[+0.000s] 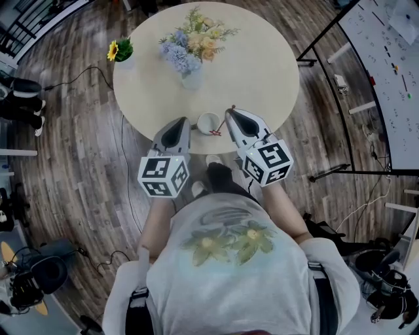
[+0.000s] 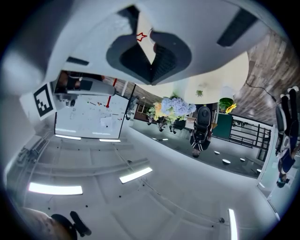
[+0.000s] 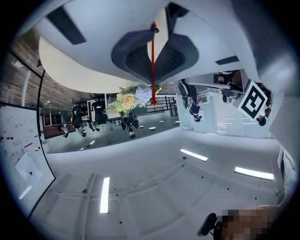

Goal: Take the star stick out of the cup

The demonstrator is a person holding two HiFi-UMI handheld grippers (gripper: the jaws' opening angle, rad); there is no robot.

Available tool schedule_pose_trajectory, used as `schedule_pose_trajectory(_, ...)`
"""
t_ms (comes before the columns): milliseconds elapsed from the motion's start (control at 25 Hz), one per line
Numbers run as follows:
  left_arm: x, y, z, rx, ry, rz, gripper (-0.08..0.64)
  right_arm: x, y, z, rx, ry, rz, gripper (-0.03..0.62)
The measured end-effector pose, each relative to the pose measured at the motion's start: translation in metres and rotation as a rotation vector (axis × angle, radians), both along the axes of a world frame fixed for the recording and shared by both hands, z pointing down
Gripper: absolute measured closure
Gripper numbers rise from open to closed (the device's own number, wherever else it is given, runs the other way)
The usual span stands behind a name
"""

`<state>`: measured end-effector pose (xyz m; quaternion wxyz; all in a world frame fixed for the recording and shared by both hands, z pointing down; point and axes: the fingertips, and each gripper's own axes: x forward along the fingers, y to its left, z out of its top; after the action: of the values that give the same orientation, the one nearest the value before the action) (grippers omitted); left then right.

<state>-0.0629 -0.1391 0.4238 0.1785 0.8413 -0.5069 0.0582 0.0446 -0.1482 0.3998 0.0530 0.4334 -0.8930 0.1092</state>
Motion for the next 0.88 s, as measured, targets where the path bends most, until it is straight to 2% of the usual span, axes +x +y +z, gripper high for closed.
schedule_pose_trajectory(880, 0.001, 0.031, 0.008, -0.010, -0.005, 0.058, 0.557, -0.019, 0.044, 0.034, -0.064, 0.022, -0.006, 0.569)
